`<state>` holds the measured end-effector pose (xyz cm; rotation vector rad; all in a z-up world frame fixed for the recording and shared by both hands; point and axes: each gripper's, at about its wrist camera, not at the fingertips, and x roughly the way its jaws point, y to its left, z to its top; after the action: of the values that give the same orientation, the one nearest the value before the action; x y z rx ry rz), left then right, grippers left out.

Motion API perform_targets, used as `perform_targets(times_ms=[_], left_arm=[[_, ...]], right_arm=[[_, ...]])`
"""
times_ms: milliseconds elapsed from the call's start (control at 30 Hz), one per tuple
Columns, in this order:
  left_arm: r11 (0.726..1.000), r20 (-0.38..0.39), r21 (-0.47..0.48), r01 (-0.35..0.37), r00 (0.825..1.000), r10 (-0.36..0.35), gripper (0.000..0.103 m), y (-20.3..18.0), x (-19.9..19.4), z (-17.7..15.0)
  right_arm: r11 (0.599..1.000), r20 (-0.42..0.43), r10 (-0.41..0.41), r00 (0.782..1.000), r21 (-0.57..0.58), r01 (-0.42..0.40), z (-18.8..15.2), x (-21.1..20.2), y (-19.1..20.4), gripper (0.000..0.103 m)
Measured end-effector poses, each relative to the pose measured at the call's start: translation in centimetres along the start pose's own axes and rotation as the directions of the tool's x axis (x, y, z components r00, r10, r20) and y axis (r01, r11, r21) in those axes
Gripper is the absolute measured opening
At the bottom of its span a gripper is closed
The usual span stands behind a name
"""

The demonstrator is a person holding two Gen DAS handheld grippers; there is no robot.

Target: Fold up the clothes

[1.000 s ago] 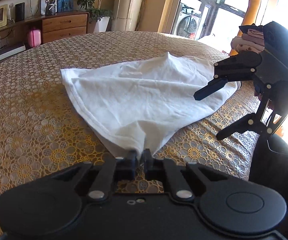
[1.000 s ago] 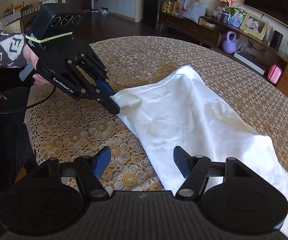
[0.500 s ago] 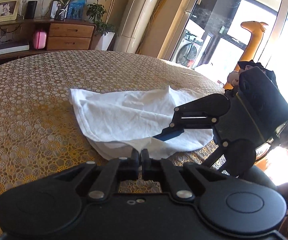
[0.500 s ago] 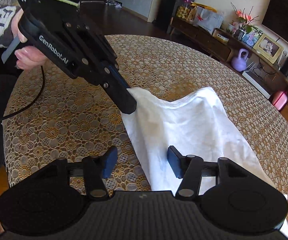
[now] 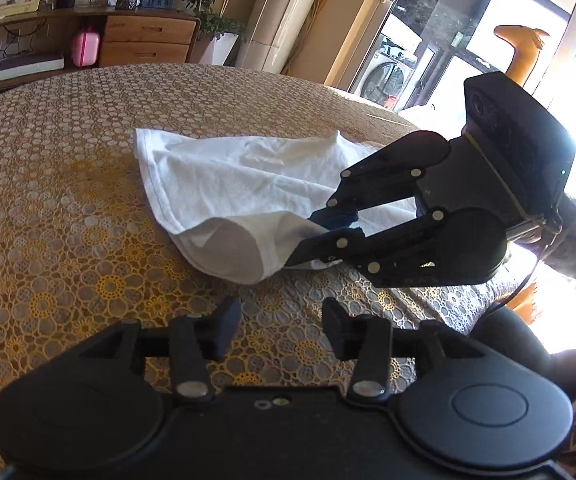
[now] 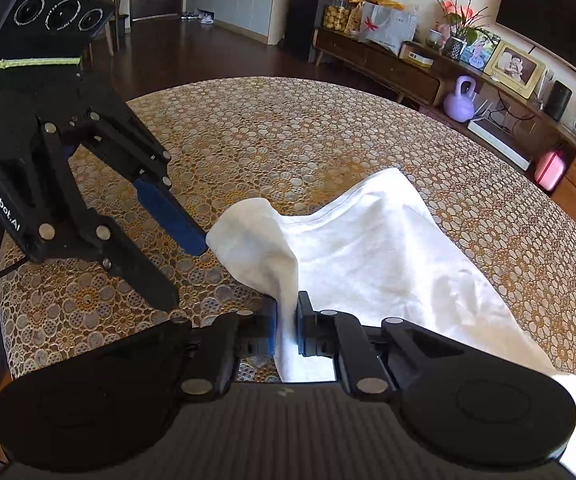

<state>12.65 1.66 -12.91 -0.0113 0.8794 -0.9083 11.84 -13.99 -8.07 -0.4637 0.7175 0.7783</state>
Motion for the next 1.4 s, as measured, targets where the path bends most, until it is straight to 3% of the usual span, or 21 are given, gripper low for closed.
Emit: perform_targets(times_ms=[167, 233, 367, 500, 633, 733, 833, 933, 1067, 1200, 1267, 1400], left_arm=[[0.992, -0.015, -0.122, -0.015, 1.0, 0.013, 0.103, 1.5, 0.5, 0.3], [0.991, 0.005, -0.121, -0.053, 0.999, 0.054, 0.103, 1.5, 0.3, 0.6], [0.984, 0.063, 0.067, -0.167, 0.985, 0.163, 0.103, -0.8, -0.2, 0.9], [0.944, 0.091, 0.219, -0.247, 0.968, 0.232, 0.103, -2.6, -0.1, 0.4], [0.989, 0.034, 0.028, -0.148, 0.989, 0.147, 0.103, -0.7, 0.0, 0.4], [0.986, 0.04, -0.158, -0.059, 0.997, 0.066, 0.103, 1.1, -0.3, 0.4], [0.945, 0.064, -0.326, -0.004, 0.998, 0.027, 0.103, 2.5, -0.7, 0.4], [0.86, 0.07, -0.51, 0.03, 0.998, 0.006, 0.103, 3.5, -0.4, 0.1], [0.744, 0.11, -0.664, 0.079, 0.994, -0.007, 0.103, 3.3, 0.1, -0.1], [0.654, 0.127, -0.755, 0.052, 0.99, 0.068, 0.103, 2.9, 1.3, 0.3], [0.645, 0.148, -0.762, 0.058, 0.985, 0.086, 0.103, 2.6, 2.0, 0.8], [0.644, 0.141, -0.764, -0.03, 0.967, 0.213, 0.103, 2.3, 3.0, 1.6]], right_arm=[[1.0, 0.012, 0.008, 1.0, 0.007, -0.008, 0.1, -0.2, 0.0, 0.009], [1.0, 0.015, 0.011, 1.0, 0.01, -0.011, 0.1, -0.2, 0.0, 0.009], [1.0, 0.014, 0.019, 1.0, 0.019, -0.019, 0.1, -0.2, -0.1, 0.009], [1.0, 0.015, 0.02, 1.0, 0.022, -0.021, 0.1, -0.2, -0.1, 0.009], [0.999, 0.018, 0.017, 1.0, 0.031, -0.018, 0.1, -0.2, -0.3, 0.009], [0.999, 0.017, 0.018, 1.0, 0.03, -0.019, 0.0, -0.2, -0.3, 0.009], [0.999, 0.017, 0.019, 1.0, 0.03, -0.019, -0.1, 0.0, -0.2, 0.009], [1.0, 0.018, 0.013, 1.0, 0.028, -0.014, -0.1, 0.0, -0.1, 0.009], [1.0, 0.02, 0.009, 1.0, 0.029, -0.009, -0.1, 0.1, 0.2, 0.009], [0.999, 0.02, 0.012, 1.0, 0.037, -0.013, -0.2, 0.1, 0.3, 0.009], [0.999, 0.026, 0.015, 1.0, 0.045, -0.016, -0.3, 0.0, 0.3, 0.009], [0.998, 0.04, 0.021, 0.999, 0.061, -0.023, -0.3, -0.4, 0.1, 0.009]])
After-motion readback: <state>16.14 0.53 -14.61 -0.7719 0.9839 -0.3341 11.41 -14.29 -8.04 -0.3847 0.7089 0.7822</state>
